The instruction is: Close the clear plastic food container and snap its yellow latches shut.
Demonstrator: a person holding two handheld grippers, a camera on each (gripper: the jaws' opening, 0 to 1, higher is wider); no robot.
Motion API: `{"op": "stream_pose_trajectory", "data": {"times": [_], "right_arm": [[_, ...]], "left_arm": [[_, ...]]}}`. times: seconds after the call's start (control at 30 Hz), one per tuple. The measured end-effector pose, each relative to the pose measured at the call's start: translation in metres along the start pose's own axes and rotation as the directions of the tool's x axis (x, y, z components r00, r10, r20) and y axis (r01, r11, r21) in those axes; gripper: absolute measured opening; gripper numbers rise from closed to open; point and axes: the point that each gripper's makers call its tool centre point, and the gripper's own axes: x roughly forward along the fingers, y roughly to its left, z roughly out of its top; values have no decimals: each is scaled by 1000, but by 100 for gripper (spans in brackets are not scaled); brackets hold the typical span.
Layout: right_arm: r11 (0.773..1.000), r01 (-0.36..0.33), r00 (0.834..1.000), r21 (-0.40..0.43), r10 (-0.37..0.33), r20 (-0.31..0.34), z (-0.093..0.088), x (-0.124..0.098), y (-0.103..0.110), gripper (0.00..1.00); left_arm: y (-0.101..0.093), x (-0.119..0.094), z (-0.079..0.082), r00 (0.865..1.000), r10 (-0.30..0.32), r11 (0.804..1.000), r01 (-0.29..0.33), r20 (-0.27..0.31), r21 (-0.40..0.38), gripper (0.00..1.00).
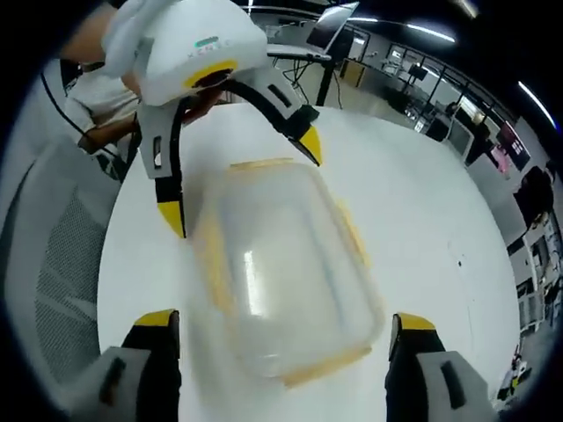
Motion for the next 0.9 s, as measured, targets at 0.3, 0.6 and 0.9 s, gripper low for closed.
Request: {"op": "stream_pose_trajectory", "data": {"times": [0.3, 0.6, 0.9], "right_arm": [[998, 42, 998, 56, -45, 54, 4, -10, 3, 99], [988, 80, 991, 131, -93, 92, 4, -14, 9, 97], [974, 101, 981, 202, -131, 142, 8, -22, 16, 95]], "left_arm": [[-10, -7, -4, 1000, 18, 998, -17, 22, -65, 98], [-20, -14, -9, 999, 38, 992, -34, 31, -120, 96], [-29, -25, -11, 997, 52, 985, -42, 59, -167, 94]]}}
